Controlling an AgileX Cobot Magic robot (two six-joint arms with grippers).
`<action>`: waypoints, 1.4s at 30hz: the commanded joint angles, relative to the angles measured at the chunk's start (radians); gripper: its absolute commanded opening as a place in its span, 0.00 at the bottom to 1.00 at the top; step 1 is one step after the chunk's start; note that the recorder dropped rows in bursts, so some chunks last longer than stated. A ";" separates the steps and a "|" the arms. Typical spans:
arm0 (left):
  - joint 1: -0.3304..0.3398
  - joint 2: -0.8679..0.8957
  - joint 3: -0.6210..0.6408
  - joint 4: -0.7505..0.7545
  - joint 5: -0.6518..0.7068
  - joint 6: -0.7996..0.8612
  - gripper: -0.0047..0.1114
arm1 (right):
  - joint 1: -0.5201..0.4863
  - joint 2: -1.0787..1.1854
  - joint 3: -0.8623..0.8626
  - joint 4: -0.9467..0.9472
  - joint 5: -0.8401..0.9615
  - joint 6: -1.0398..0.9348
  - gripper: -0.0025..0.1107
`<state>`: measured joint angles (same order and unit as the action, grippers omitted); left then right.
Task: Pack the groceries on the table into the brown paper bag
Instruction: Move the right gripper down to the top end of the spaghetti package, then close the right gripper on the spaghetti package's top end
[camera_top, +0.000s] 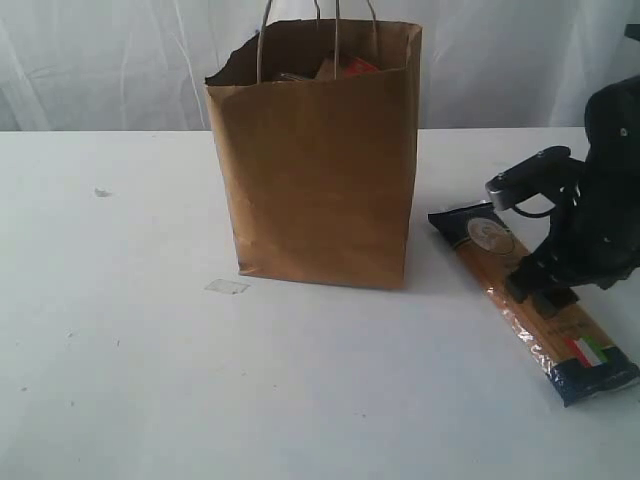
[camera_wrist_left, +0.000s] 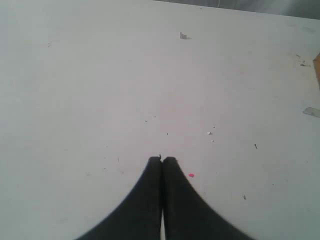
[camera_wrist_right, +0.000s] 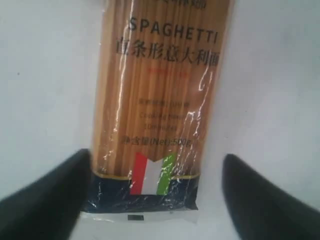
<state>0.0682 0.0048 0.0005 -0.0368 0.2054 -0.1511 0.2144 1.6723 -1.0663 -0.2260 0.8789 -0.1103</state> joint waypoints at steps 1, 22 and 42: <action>0.001 -0.005 0.000 -0.007 -0.003 -0.003 0.04 | -0.009 -0.001 0.017 -0.013 0.005 -0.022 0.93; 0.001 -0.005 0.000 -0.007 -0.003 -0.003 0.04 | -0.016 0.069 -0.108 0.040 -0.082 0.049 0.95; 0.001 -0.005 0.000 -0.007 -0.003 -0.003 0.04 | -0.033 0.313 -0.263 0.095 -0.207 -0.067 0.95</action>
<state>0.0682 0.0048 0.0005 -0.0368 0.2054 -0.1511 0.1912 1.9714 -1.3245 -0.1342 0.6938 -0.1672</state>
